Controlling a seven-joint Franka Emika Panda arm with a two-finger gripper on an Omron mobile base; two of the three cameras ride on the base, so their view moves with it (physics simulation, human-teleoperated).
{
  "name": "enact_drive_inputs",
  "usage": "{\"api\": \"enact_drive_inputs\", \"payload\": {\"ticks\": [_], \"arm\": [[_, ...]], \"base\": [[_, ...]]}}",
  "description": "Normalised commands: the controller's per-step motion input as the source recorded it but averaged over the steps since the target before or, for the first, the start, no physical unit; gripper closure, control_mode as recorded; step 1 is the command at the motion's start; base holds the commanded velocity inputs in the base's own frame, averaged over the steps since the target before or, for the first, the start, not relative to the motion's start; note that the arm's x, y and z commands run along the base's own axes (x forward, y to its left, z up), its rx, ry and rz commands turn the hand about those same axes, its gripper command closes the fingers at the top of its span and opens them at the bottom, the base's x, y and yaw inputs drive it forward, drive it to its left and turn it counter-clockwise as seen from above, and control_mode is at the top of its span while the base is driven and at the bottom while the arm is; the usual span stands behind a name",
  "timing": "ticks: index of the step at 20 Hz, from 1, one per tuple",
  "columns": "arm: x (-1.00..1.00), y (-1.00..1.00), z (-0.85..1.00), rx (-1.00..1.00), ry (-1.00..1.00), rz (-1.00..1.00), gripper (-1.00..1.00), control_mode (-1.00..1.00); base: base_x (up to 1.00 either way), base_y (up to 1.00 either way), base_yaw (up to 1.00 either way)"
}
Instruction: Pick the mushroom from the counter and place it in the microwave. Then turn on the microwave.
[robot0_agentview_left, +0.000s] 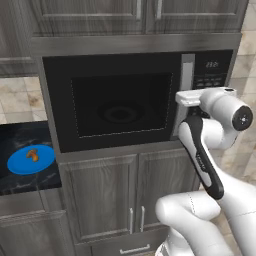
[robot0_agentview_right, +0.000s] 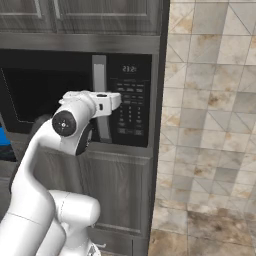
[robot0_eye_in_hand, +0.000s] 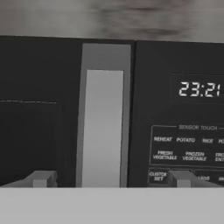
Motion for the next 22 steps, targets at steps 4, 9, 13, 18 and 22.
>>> {"api": "enact_drive_inputs", "payload": {"ticks": [4, 9, 13, 18, 22], "arm": [[0.0, -0.04, 0.15, 0.0, -0.33, 0.0, -1.0, -1.0], [0.0, 0.0, 0.21, 0.0, -0.22, 0.0, -1.0, -1.0], [0.02, 0.0, 0.17, 0.0, -0.18, 0.0, -1.0, -1.0], [0.23, 0.0, 0.05, 0.0, -0.05, 0.0, -1.0, -1.0], [0.27, 0.01, 0.0, 0.0, 0.0, 0.0, -1.0, -1.0]], "base": [[0.0, 0.0, 0.0], [0.0, 0.0, 0.0], [0.0, 0.0, 0.0], [0.0, 0.0, 0.0], [0.0, 0.0, 0.0]]}}
